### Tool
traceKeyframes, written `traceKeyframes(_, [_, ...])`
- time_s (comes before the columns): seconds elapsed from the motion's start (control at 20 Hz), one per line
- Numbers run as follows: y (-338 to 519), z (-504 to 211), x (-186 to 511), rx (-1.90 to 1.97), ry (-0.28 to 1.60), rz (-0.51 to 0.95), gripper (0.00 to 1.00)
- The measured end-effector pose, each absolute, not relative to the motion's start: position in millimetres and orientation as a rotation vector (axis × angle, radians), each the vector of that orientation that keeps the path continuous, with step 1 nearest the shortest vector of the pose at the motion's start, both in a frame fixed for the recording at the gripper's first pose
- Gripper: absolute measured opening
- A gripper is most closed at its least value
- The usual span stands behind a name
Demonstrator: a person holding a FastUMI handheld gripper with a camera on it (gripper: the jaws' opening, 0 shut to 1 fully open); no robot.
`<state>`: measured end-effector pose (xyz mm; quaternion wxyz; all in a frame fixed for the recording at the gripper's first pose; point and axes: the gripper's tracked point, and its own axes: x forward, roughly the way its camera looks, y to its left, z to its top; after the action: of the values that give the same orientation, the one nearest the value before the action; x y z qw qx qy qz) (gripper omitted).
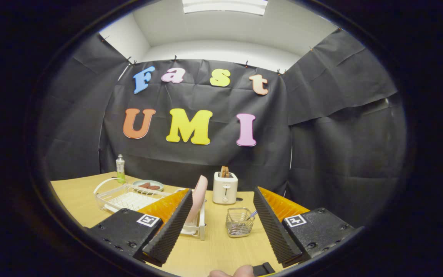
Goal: Take the plate from the dish rack, then take the spoon from the basket and place it into the plate.
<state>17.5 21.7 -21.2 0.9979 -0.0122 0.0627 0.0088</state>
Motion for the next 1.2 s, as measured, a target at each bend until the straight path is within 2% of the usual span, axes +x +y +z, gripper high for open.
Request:
traceKeyframes(0.65, [53.4, 6.6, 80.2, -0.052, 0.219, 0.111, 1.0])
traceKeyframes(0.95, [79.1, 4.2, 141.7, -0.061, 0.346, 0.163, 1.0])
traceKeyframes(1.2, [93.7, -32.0, 196.4, -0.033, 0.512, 0.166, 1.0])
